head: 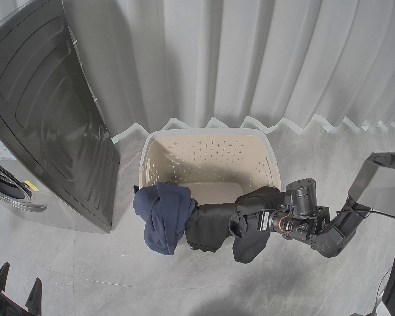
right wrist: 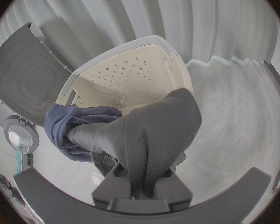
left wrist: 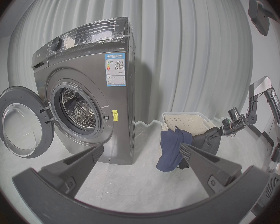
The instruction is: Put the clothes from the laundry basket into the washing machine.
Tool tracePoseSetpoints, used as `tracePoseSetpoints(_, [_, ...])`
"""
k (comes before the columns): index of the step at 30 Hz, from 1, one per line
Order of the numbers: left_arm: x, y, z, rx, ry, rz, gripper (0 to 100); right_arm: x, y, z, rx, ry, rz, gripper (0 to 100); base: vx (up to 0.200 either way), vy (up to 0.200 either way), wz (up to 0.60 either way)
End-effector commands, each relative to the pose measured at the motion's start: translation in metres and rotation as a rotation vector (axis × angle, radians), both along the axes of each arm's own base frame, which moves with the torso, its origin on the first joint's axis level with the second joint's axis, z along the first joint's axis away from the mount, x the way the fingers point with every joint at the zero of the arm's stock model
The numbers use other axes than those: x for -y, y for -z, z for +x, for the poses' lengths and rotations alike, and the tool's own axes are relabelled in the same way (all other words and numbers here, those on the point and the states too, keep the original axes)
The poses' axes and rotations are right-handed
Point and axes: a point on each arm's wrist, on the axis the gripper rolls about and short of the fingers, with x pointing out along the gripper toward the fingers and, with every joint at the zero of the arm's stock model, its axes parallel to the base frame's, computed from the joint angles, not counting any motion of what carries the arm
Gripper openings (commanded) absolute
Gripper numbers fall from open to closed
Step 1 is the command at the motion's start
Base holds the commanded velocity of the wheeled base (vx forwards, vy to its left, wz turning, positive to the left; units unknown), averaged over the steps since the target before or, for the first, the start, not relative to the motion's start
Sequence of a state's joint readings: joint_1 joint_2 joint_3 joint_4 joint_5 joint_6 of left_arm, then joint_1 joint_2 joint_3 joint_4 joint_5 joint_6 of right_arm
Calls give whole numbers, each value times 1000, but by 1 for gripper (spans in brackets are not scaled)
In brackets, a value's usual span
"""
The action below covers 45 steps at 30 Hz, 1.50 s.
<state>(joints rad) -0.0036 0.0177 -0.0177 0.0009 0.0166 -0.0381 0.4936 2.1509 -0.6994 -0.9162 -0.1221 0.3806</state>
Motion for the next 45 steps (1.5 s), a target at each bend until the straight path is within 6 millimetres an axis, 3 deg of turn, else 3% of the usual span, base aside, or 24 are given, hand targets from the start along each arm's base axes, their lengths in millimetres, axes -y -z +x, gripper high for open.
tracePoseSetpoints(1, [0, 4, 0, -2, -1, 0, 100, 0, -30, -27, 41, -31, 45, 0, 0, 0, 0])
tracePoseSetpoints(5, [0, 4, 0, -1, -1, 0, 100, -1, -64, -56, 101, -68, 116, 0, 0, 0, 0])
tracePoseSetpoints(7, [0, 4, 0, -1, -1, 0, 100, -1, -66, -59, 105, -72, 120, 0, 0, 0, 0])
tracePoseSetpoints(8, [0, 4, 0, -1, -1, 0, 100, 0, -89, -84, 150, -101, 184, 0, 0, 0, 0])
tracePoseSetpoints(12, [0, 4, 0, -1, 1, 0, 100, 14, -111, -111, 207, -132, 233, 0, 0, 0, 0])
tracePoseSetpoints(19, [0, 4, 0, -1, 1, 0, 100, 25, -139, -127, 336, -198, 240, 0, 0, 0, 0])
tracePoseSetpoints(27, [0, 4, 0, -1, 1, 0, 100, 28, -153, -138, 441, -264, 263, 0, 0, 0, 0])
tracePoseSetpoints(45, [0, 4, 0, -2, 1, -2, 100, 22, -142, -150, 433, -380, 260, 0, -133, 0, 0])
